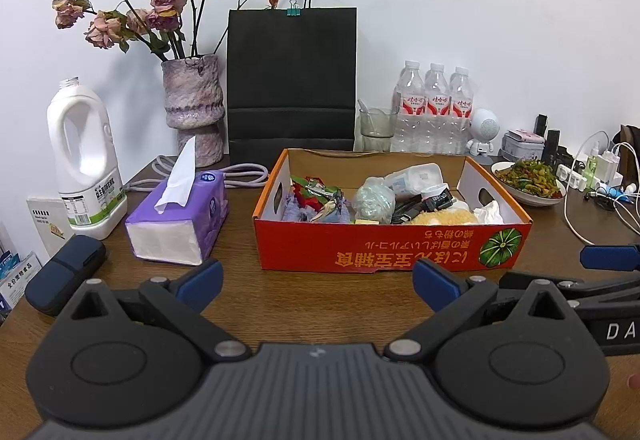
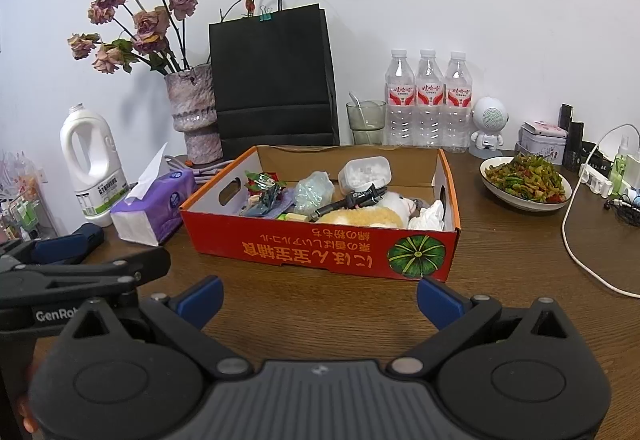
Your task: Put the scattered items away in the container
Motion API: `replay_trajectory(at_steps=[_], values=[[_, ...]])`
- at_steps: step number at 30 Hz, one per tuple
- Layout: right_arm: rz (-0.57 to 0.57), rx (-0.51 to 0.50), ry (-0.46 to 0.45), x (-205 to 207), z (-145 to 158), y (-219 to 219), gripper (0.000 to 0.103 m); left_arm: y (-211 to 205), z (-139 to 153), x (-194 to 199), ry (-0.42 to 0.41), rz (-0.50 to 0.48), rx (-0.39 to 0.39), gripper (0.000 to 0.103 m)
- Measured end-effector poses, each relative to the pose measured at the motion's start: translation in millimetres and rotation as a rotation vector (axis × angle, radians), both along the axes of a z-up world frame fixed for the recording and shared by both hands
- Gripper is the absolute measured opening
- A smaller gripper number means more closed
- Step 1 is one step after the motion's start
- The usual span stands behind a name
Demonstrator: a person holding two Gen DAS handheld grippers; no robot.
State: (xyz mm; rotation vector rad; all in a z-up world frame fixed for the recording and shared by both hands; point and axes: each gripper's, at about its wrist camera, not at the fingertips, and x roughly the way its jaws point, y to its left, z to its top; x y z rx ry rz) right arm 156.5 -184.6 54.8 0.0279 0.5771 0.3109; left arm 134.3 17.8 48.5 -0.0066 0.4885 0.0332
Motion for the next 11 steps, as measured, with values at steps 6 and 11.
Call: replay_trajectory(at_steps=[6,11], values=[[0.001,0.000,0.000,0.0,0.0,-0.1,0.103,-0.2,-0.8,0.9,0.000,-0.002,0.002,0.103],[0.001,-0.003,0.000,-1.0,-3.3,-1.8,0.103,1.7,-3.0,1.2,-0.010,-0.020,0.002,0.103]])
